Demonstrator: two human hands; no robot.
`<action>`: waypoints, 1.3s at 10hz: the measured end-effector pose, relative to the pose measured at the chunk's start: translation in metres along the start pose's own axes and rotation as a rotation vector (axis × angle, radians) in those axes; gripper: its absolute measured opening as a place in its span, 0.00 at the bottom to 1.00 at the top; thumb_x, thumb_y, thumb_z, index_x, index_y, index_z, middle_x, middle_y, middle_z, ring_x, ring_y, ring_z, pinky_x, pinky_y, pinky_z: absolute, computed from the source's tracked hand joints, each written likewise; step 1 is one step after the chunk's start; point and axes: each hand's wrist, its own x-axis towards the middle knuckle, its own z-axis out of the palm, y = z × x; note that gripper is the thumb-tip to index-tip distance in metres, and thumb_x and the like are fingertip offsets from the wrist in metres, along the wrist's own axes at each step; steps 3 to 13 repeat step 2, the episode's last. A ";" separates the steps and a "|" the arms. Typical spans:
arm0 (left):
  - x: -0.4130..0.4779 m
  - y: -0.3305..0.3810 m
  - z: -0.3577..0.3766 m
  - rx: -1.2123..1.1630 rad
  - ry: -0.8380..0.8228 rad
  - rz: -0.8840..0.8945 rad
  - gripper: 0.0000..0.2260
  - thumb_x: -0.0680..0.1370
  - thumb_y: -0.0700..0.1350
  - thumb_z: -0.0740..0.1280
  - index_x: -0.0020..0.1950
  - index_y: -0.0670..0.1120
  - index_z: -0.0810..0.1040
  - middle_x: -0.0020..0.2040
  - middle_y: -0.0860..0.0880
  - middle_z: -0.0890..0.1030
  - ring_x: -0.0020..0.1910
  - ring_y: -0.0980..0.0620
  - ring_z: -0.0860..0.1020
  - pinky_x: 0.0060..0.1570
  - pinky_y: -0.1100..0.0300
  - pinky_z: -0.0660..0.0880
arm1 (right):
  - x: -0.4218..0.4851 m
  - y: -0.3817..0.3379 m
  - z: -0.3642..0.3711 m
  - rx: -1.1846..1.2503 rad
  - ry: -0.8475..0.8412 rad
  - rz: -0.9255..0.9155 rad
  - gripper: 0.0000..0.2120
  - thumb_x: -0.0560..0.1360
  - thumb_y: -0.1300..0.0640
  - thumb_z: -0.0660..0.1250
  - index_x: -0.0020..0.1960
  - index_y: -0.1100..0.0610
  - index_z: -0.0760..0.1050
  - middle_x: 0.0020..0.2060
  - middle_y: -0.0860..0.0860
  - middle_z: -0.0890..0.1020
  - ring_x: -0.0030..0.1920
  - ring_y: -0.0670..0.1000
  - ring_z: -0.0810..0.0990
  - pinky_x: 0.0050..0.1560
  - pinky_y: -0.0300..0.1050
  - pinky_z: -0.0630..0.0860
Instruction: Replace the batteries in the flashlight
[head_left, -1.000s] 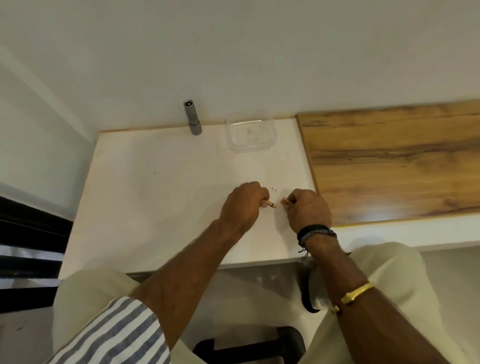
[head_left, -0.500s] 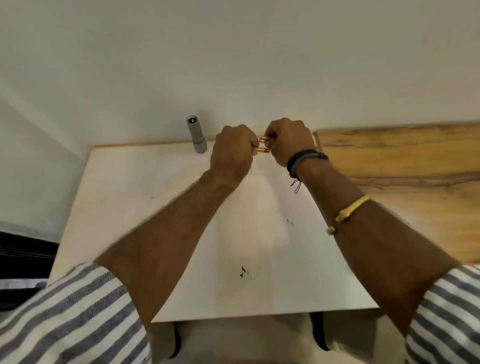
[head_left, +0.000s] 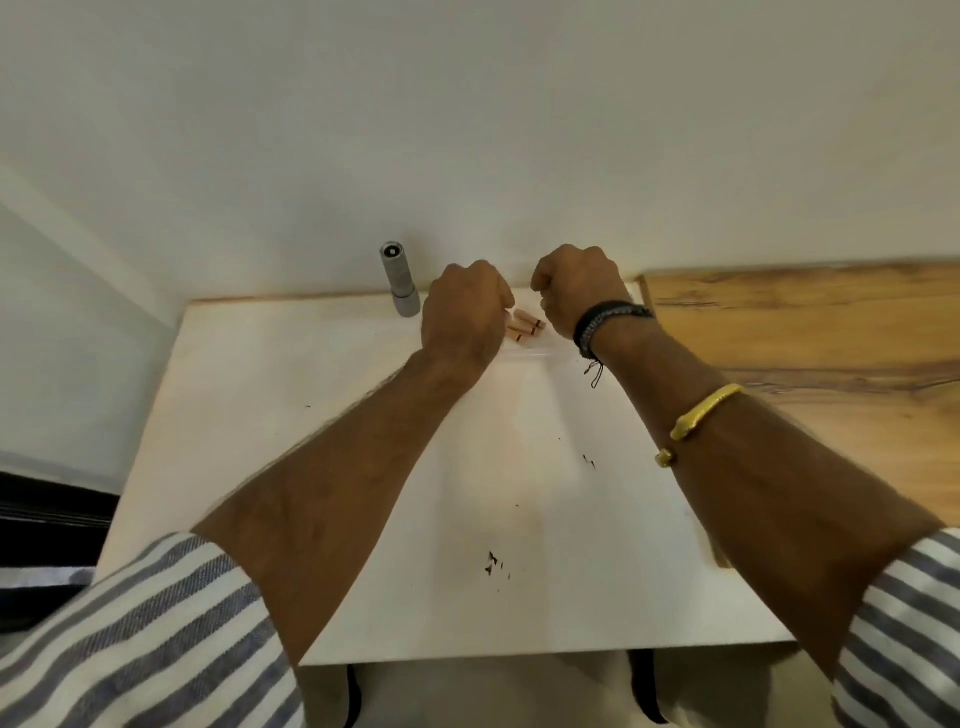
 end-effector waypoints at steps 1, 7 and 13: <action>-0.029 0.003 -0.027 -0.151 0.056 -0.022 0.06 0.76 0.38 0.69 0.48 0.45 0.86 0.45 0.50 0.86 0.41 0.57 0.81 0.40 0.67 0.76 | -0.029 -0.001 -0.018 0.090 0.065 0.015 0.11 0.77 0.64 0.67 0.55 0.51 0.83 0.53 0.54 0.85 0.52 0.56 0.84 0.50 0.46 0.80; -0.065 0.010 -0.047 -0.130 0.098 0.024 0.09 0.78 0.40 0.67 0.53 0.45 0.86 0.51 0.48 0.86 0.50 0.51 0.82 0.50 0.58 0.79 | -0.070 -0.006 -0.032 0.161 0.128 0.017 0.12 0.79 0.62 0.65 0.56 0.52 0.84 0.53 0.53 0.86 0.53 0.56 0.83 0.52 0.46 0.79; -0.065 0.010 -0.047 -0.130 0.098 0.024 0.09 0.78 0.40 0.67 0.53 0.45 0.86 0.51 0.48 0.86 0.50 0.51 0.82 0.50 0.58 0.79 | -0.070 -0.006 -0.032 0.161 0.128 0.017 0.12 0.79 0.62 0.65 0.56 0.52 0.84 0.53 0.53 0.86 0.53 0.56 0.83 0.52 0.46 0.79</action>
